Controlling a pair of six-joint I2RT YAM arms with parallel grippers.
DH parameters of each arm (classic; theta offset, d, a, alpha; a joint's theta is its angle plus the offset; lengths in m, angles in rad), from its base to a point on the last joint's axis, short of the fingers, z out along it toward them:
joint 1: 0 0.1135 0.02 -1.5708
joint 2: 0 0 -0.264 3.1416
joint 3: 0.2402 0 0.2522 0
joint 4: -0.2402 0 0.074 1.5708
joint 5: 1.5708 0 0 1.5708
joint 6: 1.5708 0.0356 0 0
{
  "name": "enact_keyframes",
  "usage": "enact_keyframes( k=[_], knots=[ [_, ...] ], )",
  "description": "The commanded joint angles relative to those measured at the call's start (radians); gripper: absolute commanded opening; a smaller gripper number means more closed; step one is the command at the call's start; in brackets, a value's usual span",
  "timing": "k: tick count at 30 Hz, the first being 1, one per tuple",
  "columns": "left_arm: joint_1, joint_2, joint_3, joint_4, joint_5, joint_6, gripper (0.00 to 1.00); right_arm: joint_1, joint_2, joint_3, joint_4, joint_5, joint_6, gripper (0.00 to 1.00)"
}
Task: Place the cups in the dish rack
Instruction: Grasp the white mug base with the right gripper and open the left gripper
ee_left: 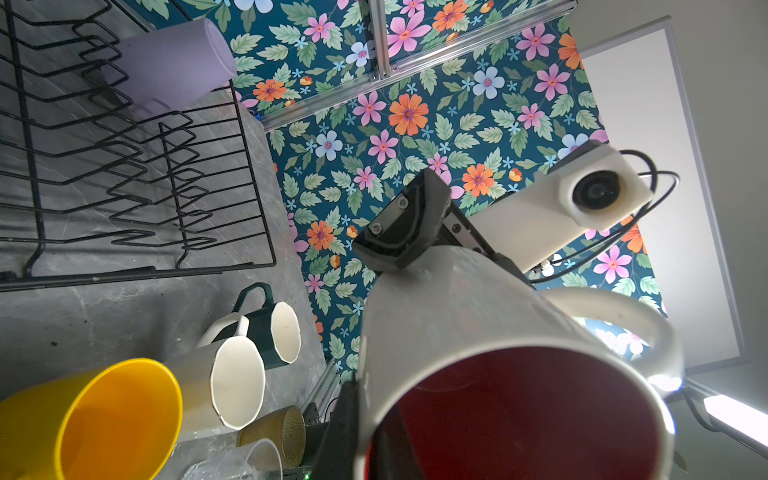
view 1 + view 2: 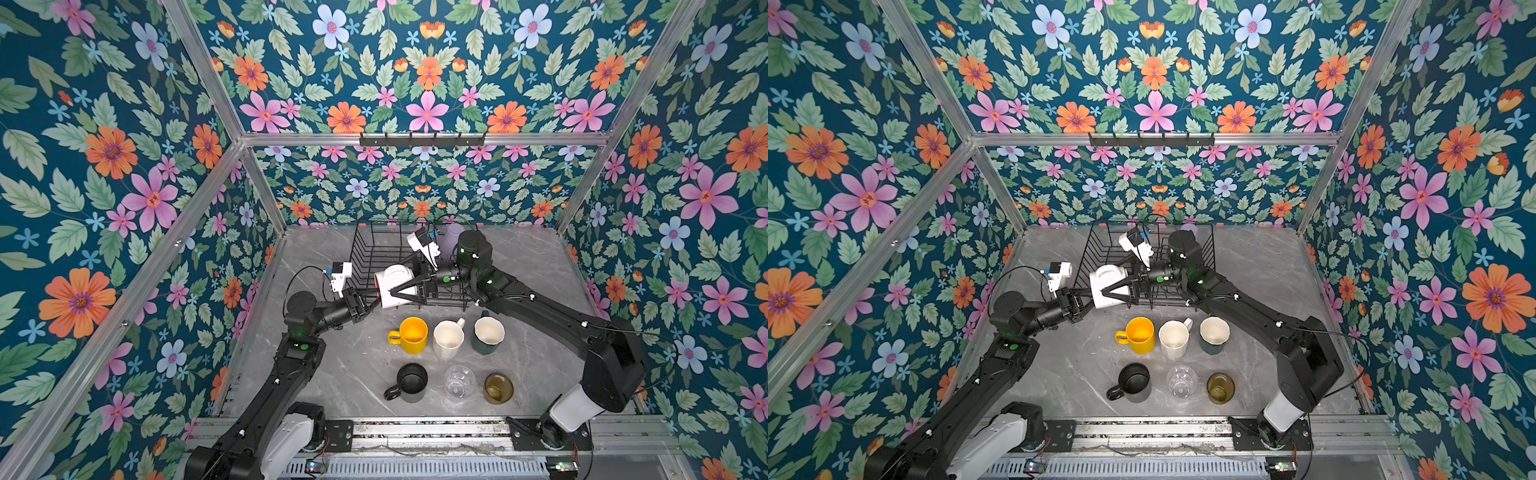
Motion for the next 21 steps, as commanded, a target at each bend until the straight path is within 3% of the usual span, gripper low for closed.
enact_keyframes(
  k=[1, 21],
  knots=[
    [0.000, -0.006, 0.003, 0.098, 0.006, -0.016, 0.00, 0.009, 0.007, 0.010, 0.028, -0.022, -0.002, 0.97],
    [0.001, 0.011, -0.024, 0.214, 0.015, -0.104, 0.00, 0.016, -0.018, -0.037, 0.067, 0.025, -0.054, 0.97]
  ],
)
